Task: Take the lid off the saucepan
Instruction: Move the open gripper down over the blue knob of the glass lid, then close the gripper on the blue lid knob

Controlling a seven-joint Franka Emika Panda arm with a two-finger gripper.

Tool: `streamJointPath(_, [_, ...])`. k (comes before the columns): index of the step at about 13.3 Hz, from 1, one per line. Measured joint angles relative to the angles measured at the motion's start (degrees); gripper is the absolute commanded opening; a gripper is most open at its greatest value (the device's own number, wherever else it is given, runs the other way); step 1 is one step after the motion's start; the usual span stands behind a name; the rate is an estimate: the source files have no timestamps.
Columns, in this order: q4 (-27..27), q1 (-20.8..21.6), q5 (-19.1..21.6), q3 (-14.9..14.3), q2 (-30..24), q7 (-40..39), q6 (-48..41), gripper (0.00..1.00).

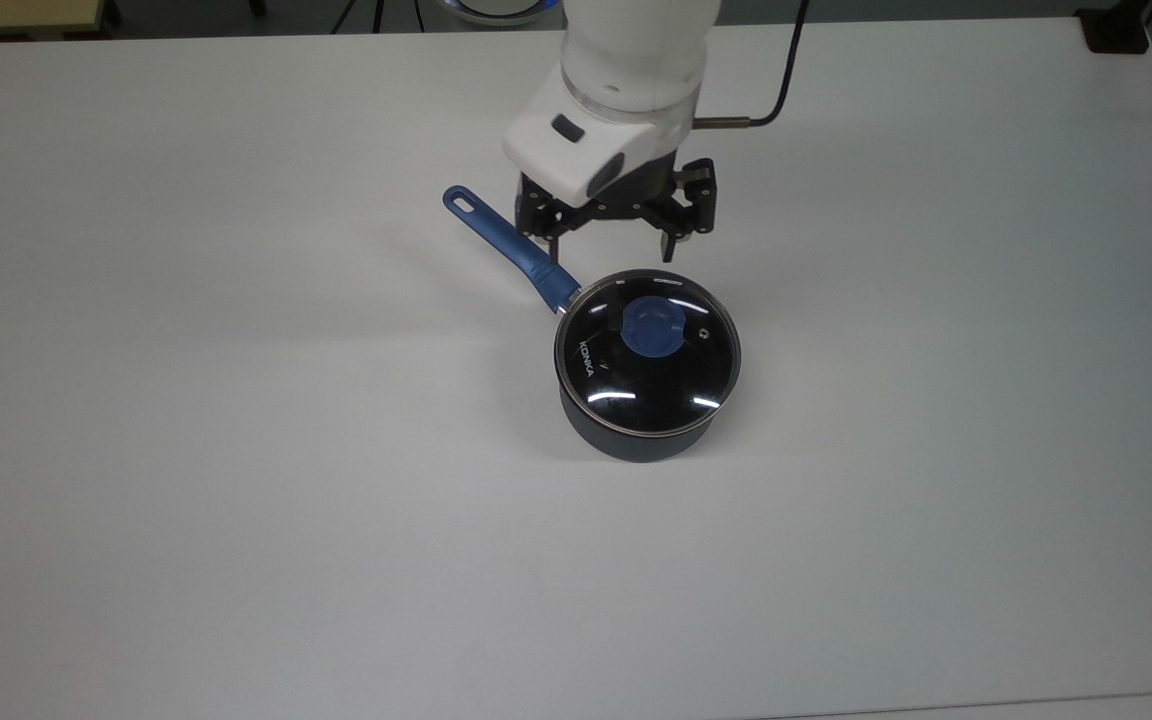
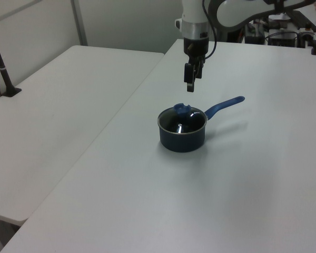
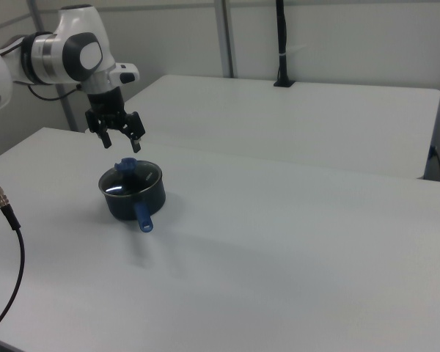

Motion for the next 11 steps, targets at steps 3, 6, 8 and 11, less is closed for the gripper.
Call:
streamJointPath(3, [0.0,1.8,0.0,0.1,2.1,0.0,2.1,0.97])
streamJointPath(6, [0.0,2.9,0.0,0.1,4.8,1.0,5.9,0.92])
streamJointPath(8, [0.0,2.9,-0.4,0.0,5.8,1.1,6.7,0.8])
streamJointPath(11, [0.0,2.9,-1.0,0.0,6.3,1.1,6.8,0.66])
